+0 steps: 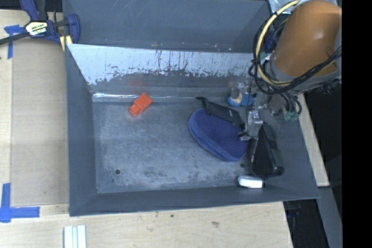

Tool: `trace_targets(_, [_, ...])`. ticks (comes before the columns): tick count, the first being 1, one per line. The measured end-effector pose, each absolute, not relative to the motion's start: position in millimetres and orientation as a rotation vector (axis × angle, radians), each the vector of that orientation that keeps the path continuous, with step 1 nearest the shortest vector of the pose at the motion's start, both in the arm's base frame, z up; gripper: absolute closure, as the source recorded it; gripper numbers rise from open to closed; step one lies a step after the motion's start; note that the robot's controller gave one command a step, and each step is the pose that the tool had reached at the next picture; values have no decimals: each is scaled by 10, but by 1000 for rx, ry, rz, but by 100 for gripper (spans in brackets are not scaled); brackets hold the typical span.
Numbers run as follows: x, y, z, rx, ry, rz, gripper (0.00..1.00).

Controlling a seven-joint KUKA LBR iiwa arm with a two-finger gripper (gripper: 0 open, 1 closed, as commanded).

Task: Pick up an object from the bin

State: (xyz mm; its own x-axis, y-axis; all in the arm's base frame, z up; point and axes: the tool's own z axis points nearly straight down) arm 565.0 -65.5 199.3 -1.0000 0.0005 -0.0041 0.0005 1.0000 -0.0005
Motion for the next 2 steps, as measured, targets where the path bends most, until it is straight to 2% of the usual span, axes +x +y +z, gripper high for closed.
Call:
trace_targets(1, [5630,-706,1023,308,3130,0,0])
trace_targets(2, [6219,-812,715,307,3136,5,0])
